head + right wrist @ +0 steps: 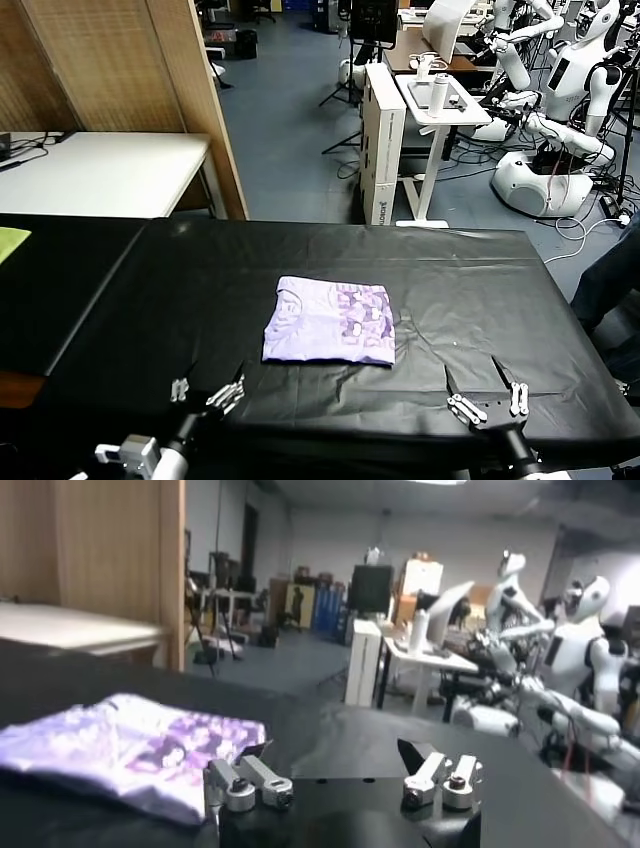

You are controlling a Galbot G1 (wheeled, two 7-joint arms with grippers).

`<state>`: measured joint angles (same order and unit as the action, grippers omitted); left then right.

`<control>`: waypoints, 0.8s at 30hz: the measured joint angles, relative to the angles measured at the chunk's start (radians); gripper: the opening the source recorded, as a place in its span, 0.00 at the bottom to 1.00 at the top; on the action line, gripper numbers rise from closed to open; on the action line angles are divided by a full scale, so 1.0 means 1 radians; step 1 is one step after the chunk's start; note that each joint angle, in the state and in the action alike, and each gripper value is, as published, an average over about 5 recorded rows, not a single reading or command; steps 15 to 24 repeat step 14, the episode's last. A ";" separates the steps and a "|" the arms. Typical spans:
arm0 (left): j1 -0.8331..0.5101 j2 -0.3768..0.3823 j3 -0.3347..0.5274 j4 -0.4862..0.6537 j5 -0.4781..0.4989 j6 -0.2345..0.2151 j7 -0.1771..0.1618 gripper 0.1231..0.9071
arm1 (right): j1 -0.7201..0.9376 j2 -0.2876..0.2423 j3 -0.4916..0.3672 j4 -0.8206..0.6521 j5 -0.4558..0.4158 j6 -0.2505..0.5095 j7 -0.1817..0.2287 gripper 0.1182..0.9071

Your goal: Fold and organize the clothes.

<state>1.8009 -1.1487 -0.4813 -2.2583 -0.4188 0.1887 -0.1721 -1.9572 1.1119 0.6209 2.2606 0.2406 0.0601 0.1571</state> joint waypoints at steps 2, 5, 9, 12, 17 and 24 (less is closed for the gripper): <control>0.014 0.000 -0.008 -0.006 -0.001 0.006 0.000 1.00 | -0.002 0.002 -0.006 0.002 -0.002 -0.012 0.010 1.00; 0.032 0.000 -0.017 -0.014 -0.002 0.012 0.002 1.00 | -0.008 0.005 -0.014 0.012 -0.004 -0.035 0.024 1.00; 0.042 0.001 -0.023 -0.016 -0.003 0.018 0.004 1.00 | -0.014 0.007 -0.018 0.023 -0.005 -0.060 0.033 1.00; 0.044 0.002 -0.024 -0.016 -0.003 0.022 0.004 1.00 | -0.018 0.007 -0.021 0.026 -0.003 -0.069 0.031 1.00; 0.045 0.002 -0.024 -0.016 -0.003 0.022 0.004 1.00 | -0.019 0.007 -0.022 0.026 -0.002 -0.071 0.030 1.00; 0.045 0.002 -0.024 -0.016 -0.003 0.022 0.004 1.00 | -0.019 0.007 -0.022 0.026 -0.002 -0.071 0.030 1.00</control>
